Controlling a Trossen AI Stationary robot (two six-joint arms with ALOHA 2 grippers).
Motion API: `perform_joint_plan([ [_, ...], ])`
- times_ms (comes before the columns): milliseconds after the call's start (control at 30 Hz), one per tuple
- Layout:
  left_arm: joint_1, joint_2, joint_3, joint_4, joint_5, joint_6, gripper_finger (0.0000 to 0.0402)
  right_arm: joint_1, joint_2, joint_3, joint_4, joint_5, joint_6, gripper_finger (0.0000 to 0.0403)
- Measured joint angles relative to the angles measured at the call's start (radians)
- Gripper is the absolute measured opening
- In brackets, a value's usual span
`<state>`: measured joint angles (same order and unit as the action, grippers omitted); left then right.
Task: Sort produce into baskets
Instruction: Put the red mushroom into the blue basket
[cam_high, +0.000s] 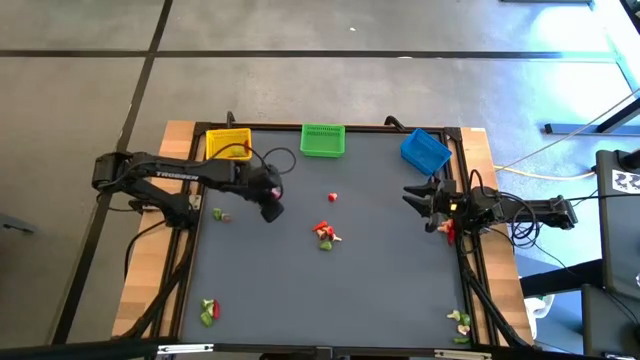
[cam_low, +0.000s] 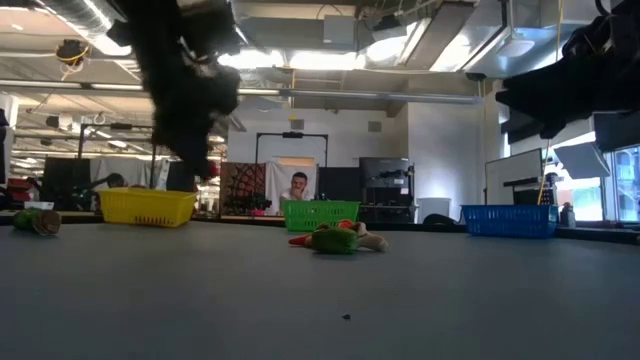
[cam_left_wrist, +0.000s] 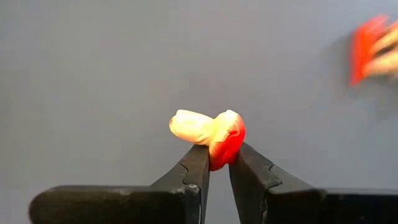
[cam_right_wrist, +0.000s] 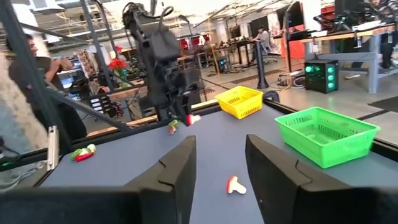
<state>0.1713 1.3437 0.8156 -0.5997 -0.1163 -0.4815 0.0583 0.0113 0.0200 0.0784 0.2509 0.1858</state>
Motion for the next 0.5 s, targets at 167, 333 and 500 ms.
perform_joint_plan([
  [167, -0.006, 0.0, 0.001, 0.195, 0.035, 0.039, 0.0049, 0.0, 0.0, 0.0, 0.002, -0.008, 0.0, 0.0197],
  [333, -0.03, 0.012, 0.001, 0.397, 0.103, 0.062, 0.0049, 0.0, 0.0, 0.0, 0.002, 0.001, -0.024, 0.0245],
  [500, -0.057, 0.023, 0.002, 0.577, 0.143, 0.064, 0.0049, 0.0, 0.0, 0.0, 0.044, 0.0, -0.087, 0.025],
])
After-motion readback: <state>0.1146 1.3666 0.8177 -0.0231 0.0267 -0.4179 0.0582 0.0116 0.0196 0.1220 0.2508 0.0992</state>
